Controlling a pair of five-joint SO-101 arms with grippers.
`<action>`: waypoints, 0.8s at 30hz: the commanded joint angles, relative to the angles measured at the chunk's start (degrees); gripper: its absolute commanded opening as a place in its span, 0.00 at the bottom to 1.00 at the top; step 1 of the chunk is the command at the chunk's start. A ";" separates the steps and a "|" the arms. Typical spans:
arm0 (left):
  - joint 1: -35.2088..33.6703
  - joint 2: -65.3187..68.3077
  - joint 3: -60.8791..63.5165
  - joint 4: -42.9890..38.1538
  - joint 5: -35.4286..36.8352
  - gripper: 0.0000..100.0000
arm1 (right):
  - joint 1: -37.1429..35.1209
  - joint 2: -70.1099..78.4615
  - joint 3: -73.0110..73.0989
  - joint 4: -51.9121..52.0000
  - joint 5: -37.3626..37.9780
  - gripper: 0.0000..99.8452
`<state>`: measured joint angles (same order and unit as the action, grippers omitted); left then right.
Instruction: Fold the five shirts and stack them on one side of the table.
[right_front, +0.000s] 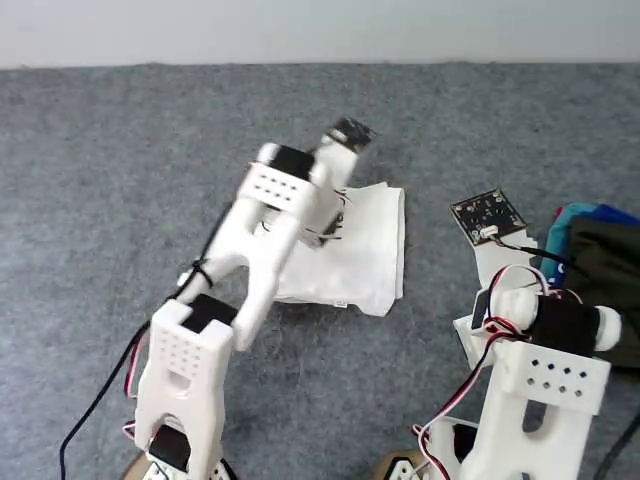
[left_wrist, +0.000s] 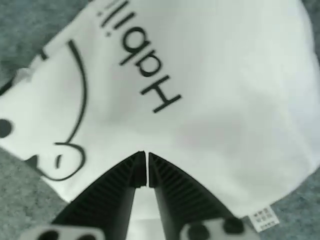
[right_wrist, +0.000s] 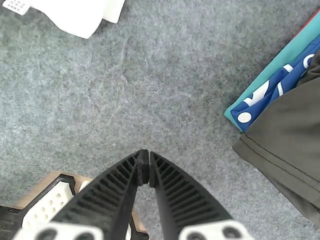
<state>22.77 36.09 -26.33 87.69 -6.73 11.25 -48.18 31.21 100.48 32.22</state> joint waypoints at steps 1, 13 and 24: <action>2.20 -0.70 -2.24 0.70 -0.35 0.01 | 0.22 -0.84 -0.18 1.36 -0.53 0.01; -5.36 -2.81 -4.26 10.73 1.85 0.01 | 0.22 -0.40 -0.18 -6.02 -0.53 0.01; -1.93 -3.34 14.37 1.41 2.11 0.01 | 0.22 -0.31 4.40 -10.68 -0.26 0.01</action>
<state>21.98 36.00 -14.46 91.56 -4.97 11.25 -48.18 34.90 91.16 32.22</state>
